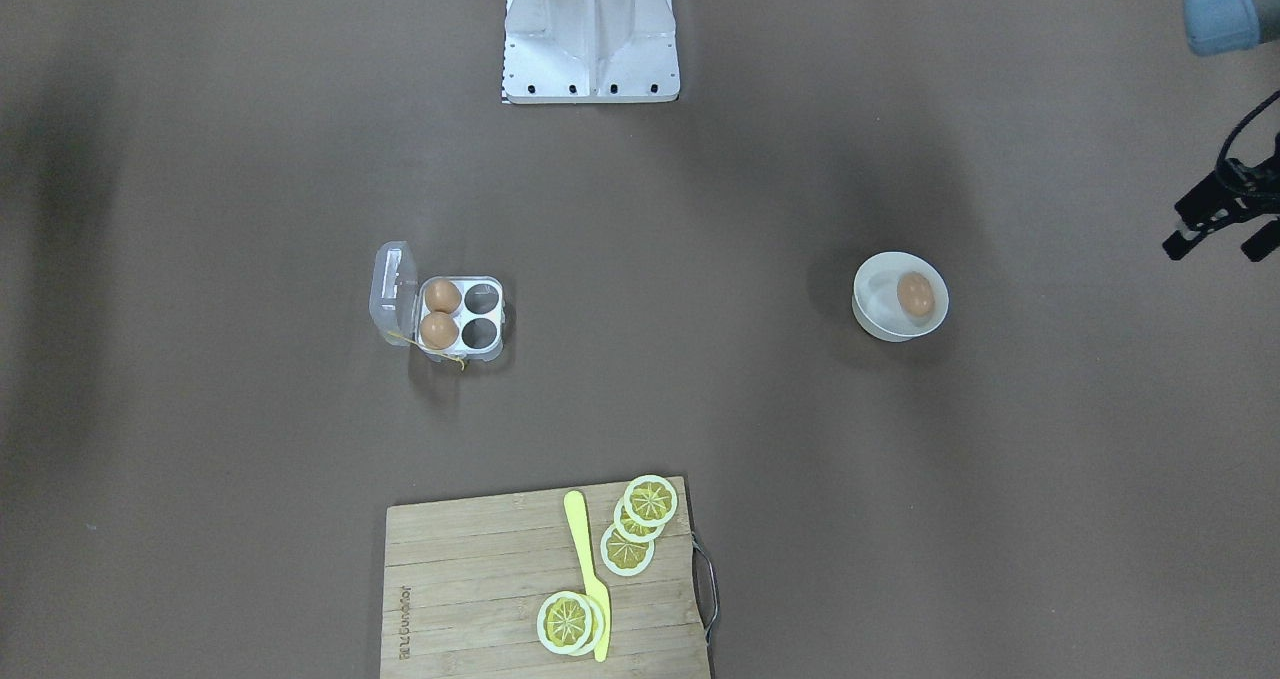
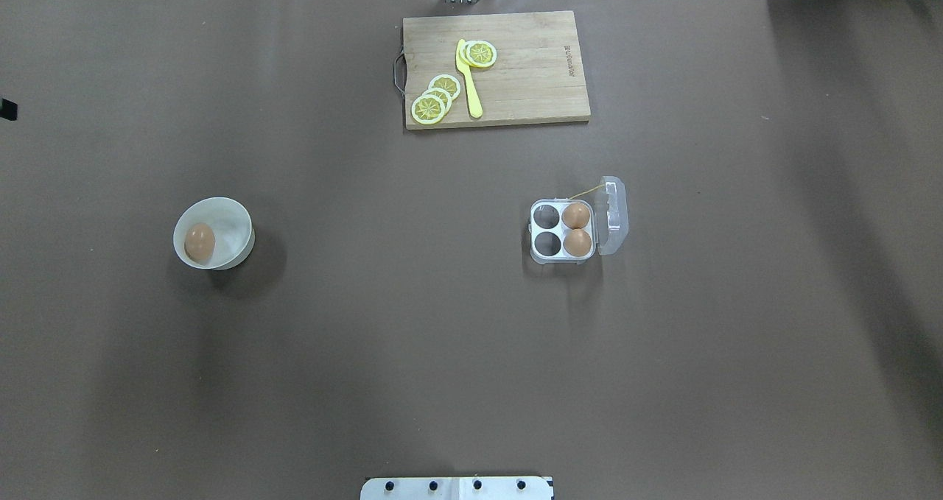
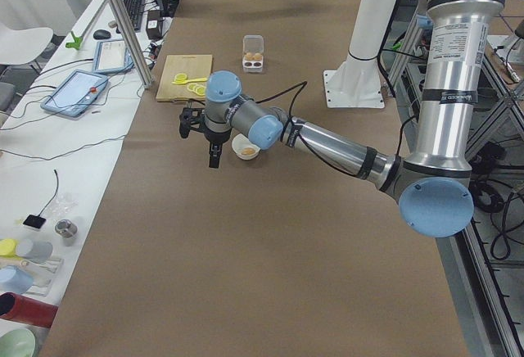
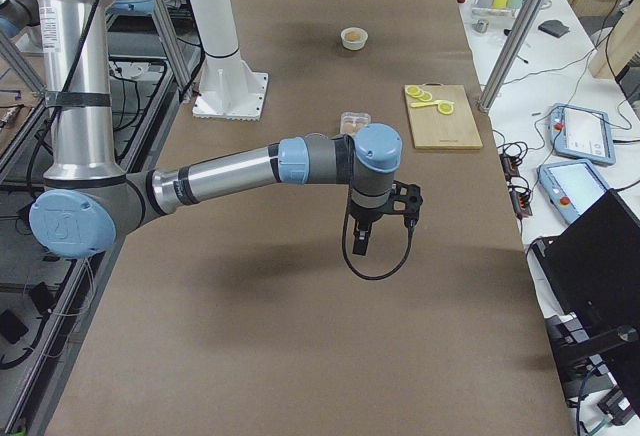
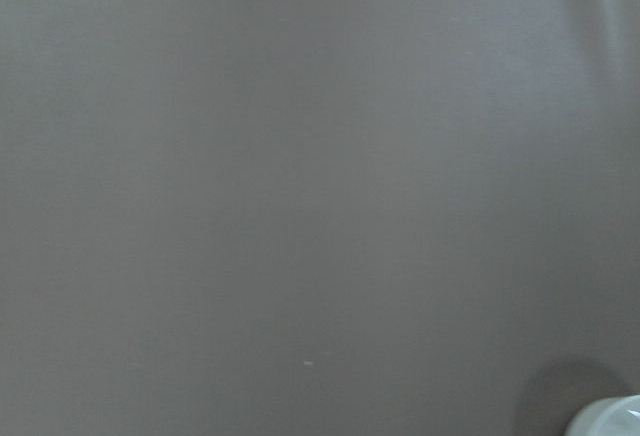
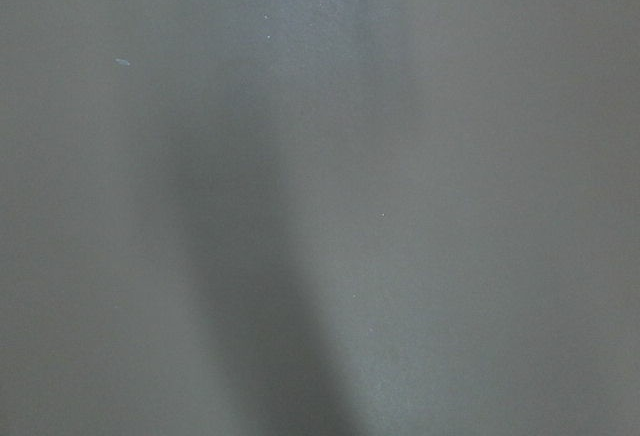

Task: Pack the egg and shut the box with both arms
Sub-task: 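Move the left gripper over the brown egg in the white bowl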

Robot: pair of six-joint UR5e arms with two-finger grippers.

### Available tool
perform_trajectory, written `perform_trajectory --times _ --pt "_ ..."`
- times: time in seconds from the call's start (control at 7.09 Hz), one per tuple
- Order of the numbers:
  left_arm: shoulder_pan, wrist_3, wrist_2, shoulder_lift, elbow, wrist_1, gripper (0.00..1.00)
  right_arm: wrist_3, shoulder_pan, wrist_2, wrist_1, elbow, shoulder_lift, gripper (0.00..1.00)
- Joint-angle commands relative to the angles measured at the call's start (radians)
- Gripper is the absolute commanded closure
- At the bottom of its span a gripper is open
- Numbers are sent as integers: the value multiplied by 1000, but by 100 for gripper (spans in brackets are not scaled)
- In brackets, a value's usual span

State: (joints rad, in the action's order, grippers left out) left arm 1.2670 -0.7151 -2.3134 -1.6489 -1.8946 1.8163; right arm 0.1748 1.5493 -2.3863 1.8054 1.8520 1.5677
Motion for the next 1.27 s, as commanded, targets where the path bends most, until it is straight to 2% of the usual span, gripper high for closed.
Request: perform_trajectory --times 0.0,0.14,0.28,0.56,0.71,1.13 --pt "-195 -215 131 -75 -20 -3 3 -8 0 -1 -11 1 11 0" --pt "-275 -249 214 -81 -9 -9 3 -6 0 -1 -9 1 11 0" --pt "-344 -318 250 -107 12 -9 3 0 0 -2 -9 1 9 0" --pt "-429 -379 288 -143 38 -9 14 2 -2 -2 -9 0 9 0" --pt "-460 -379 322 -146 58 -9 15 2 -2 -2 -9 1 9 0" --pt "-475 -369 327 -144 83 -8 15 3 -2 -16 -6 1 9 0"
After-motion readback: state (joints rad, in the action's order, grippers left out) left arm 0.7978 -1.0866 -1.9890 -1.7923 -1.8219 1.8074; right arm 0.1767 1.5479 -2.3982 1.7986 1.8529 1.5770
